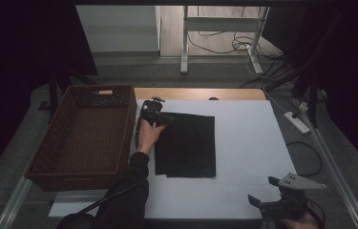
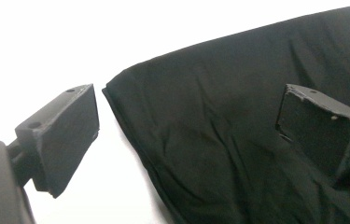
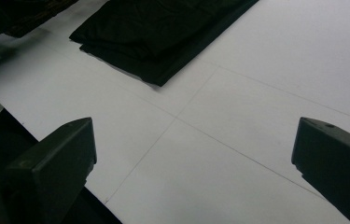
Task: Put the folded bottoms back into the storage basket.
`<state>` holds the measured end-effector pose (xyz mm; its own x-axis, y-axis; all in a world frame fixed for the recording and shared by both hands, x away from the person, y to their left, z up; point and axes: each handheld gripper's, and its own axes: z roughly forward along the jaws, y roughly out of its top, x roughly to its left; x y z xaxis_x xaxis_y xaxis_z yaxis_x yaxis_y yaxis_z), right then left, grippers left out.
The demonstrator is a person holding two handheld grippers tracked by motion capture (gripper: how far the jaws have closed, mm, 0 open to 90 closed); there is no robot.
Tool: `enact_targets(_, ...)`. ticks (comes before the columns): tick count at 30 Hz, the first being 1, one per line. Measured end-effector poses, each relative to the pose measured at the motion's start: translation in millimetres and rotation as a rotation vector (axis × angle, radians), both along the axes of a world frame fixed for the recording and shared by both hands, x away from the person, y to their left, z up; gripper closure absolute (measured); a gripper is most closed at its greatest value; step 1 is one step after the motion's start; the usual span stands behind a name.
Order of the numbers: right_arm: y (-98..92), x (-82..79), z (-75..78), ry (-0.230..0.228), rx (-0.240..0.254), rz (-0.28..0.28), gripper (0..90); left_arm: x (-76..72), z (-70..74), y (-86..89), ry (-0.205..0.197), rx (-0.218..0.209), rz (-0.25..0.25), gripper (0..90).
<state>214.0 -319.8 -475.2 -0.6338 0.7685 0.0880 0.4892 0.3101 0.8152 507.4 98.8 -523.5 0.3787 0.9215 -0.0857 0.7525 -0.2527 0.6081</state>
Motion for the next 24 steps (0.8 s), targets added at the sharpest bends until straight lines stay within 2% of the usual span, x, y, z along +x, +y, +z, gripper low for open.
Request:
enact_targets(6, -0.2, -0.2, 0.1, 0.000, 0.003, 0.002, 0.7, 6.4, -13.7, 2.8, 0.023, 0.053, 0.023, 6.6)
enact_targets(9, -0.1, -0.2, 0.1, -0.001, 0.002, 0.002, 0.7, 5.9, -18.8, 3.4, 0.008, 0.044, 0.020, 4.0)
enact_targets(13, 0.1, 0.0, 0.0, 0.000, 0.000, 0.005, 0.7, 3.7, -18.6, 2.5, -0.005, 0.040, 0.000, 6.9)
enact_targets(14, 0.3, -0.1, 0.0, -0.001, 0.001, 0.007, 0.7, 2.2, -17.9, 2.1, -0.012, 0.038, -0.014, 10.1)
enact_targets(19, 0.9, -0.1, 0.0, 0.000, -0.006, 0.007, 0.7, -6.9, -17.1, -2.6, -0.054, 0.007, -0.066, 37.5)
enact_targets(24, 1.2, 0.1, 0.0, 0.000, -0.009, 0.009, 0.7, -10.8, -15.8, -5.7, -0.046, -0.024, -0.106, 63.5)
